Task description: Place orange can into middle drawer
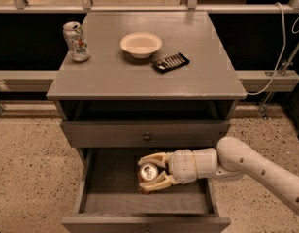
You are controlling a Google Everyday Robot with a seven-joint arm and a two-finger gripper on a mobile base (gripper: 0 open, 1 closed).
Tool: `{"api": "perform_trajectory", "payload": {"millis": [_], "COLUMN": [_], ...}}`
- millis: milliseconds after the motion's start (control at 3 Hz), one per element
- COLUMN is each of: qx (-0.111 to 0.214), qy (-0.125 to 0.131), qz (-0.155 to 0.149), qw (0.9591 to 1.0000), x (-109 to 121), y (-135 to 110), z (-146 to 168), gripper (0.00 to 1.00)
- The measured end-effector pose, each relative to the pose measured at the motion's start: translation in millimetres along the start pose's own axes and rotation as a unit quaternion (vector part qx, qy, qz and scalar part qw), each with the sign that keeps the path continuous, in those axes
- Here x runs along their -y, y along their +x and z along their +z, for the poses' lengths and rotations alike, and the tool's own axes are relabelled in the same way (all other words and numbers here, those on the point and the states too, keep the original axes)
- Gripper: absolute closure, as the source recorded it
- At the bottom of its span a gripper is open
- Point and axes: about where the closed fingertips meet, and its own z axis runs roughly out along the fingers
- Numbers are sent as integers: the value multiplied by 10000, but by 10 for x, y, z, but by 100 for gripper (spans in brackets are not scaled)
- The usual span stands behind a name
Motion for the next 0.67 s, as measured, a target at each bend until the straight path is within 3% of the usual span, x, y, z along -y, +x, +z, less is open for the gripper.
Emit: {"api": "perform_trajectory", "payload": {"millis": [667], "qx": [-49], "qy": [229], "qz": [111], "qw": [9997], "x": [-210], "y": [529], "z": [-387], "gripper": [100]}}
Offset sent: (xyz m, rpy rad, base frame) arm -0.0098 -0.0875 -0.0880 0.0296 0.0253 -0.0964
